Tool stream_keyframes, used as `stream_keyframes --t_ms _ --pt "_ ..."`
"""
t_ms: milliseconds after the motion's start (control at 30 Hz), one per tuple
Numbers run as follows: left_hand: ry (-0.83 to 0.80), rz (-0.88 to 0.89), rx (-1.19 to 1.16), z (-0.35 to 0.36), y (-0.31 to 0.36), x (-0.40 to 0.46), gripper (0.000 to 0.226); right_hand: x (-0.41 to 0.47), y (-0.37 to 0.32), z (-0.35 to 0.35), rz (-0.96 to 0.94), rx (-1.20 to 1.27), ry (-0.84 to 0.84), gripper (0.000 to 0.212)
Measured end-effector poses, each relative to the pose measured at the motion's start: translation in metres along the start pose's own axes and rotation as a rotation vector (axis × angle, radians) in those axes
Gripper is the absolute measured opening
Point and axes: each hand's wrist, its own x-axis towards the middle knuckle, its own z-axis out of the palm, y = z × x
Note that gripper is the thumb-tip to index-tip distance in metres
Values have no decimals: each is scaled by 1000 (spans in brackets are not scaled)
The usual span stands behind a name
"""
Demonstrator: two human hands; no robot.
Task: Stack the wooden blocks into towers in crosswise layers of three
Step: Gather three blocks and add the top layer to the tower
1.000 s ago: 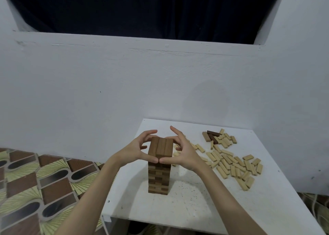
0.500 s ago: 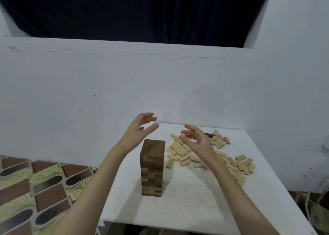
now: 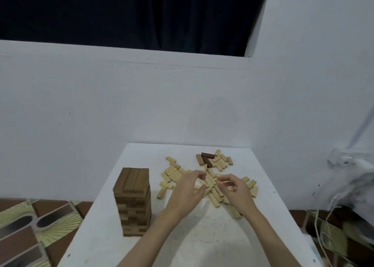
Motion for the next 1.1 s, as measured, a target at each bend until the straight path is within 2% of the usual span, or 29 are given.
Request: stream_keyframes --t_ms 200,467,700,867,933,1100 --pt "-36 -119 26 41 -45 14 20 7 47 -10 121 -71 -46 9" --pt "20 -244 158 70 -73 96 23 63 71 -14 171 -91 -105 6" --pt "-148 -305 392 99 -98 161 39 128 86 -8 154 -211 -116 11" --pt "-256 -403 495 118 -116 183 39 167 95 1 150 -238 -98 11" --pt "-235 -408 523 121 -123 185 38 180 97 6 151 -243 -93 12" --pt "-59 -379 479 122 -143 186 27 207 102 22 130 -302 -91 16"
